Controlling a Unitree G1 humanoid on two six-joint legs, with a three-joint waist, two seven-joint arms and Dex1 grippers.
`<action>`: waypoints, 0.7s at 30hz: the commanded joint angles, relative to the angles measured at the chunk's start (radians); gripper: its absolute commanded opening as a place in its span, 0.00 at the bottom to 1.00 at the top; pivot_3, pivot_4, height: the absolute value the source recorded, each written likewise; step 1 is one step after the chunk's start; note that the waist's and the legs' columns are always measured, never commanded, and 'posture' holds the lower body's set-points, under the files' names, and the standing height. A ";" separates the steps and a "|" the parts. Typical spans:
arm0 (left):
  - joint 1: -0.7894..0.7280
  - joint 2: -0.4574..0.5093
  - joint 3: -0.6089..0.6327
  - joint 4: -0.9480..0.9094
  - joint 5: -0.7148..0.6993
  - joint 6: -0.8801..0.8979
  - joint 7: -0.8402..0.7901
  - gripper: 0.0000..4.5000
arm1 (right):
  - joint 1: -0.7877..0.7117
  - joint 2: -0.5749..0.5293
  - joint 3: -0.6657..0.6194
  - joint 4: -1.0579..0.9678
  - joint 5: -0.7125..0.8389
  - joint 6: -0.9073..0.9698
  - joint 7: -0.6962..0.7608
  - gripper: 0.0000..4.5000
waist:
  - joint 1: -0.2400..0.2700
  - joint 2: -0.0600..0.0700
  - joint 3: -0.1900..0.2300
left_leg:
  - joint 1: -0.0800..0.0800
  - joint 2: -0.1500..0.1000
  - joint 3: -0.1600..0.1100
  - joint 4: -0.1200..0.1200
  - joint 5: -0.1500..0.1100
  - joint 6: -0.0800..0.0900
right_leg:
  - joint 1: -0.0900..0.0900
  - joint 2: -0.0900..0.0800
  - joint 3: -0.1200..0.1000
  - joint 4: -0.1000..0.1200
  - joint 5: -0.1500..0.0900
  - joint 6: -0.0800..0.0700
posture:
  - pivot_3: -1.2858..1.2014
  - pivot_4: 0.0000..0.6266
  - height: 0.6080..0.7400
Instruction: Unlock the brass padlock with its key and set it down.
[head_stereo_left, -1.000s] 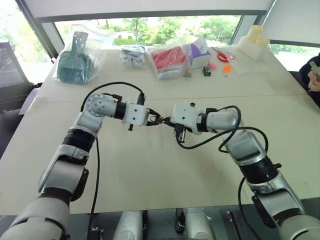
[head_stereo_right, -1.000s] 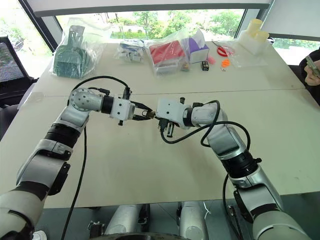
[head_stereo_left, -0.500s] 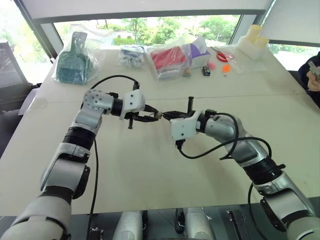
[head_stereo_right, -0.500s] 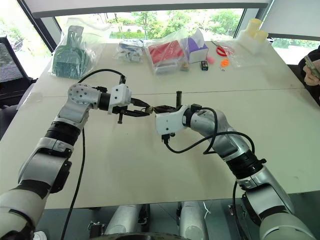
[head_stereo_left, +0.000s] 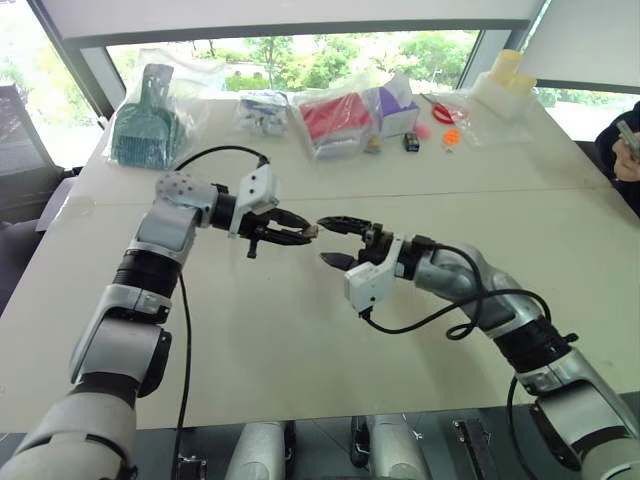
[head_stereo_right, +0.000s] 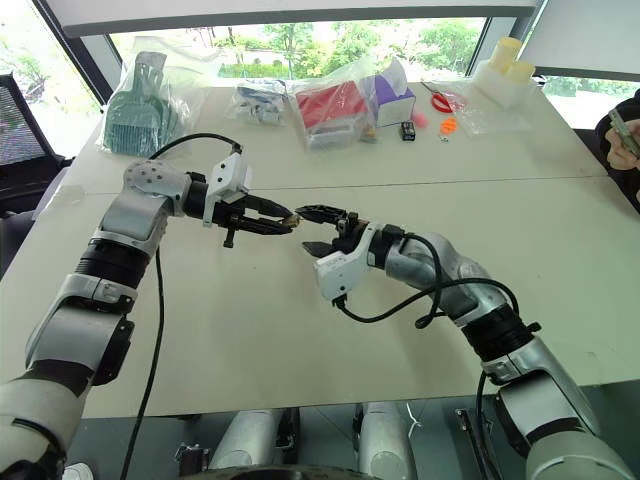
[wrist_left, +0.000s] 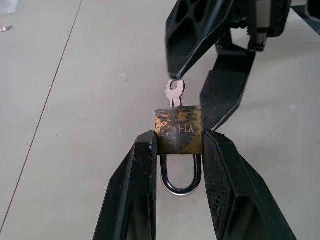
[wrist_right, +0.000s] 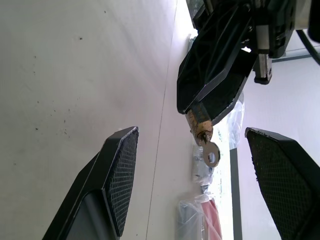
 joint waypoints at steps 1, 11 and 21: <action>-0.012 0.003 0.019 -0.055 -0.025 0.016 -0.009 0.16 | -0.041 0.017 -0.005 0.010 -0.007 -0.032 -0.015 0.76 | 0.000 0.000 0.000 | 0.000 0.000 0.000 0.000 0.000 0.000 | 0.000 0.000 0.000 0.000 0.000 0.000 | 0.52 0.24 1.00; 0.009 0.003 0.016 -0.089 -0.030 0.037 0.000 0.16 | -0.081 0.028 0.009 0.069 -0.036 -0.100 -0.034 0.27 | 0.000 0.000 0.000 | 0.000 0.000 0.000 0.000 0.000 -0.001 | 0.000 0.000 0.000 0.000 0.000 0.000 | 0.52 0.24 1.00; 0.009 0.001 0.014 -0.090 -0.030 0.043 0.003 0.16 | -0.090 0.027 0.008 0.074 -0.054 -0.130 -0.050 0.01 | 0.000 0.000 0.000 | 0.000 0.000 0.000 0.000 0.000 -0.001 | 0.000 0.000 0.000 0.000 0.000 0.000 | 0.52 0.24 1.00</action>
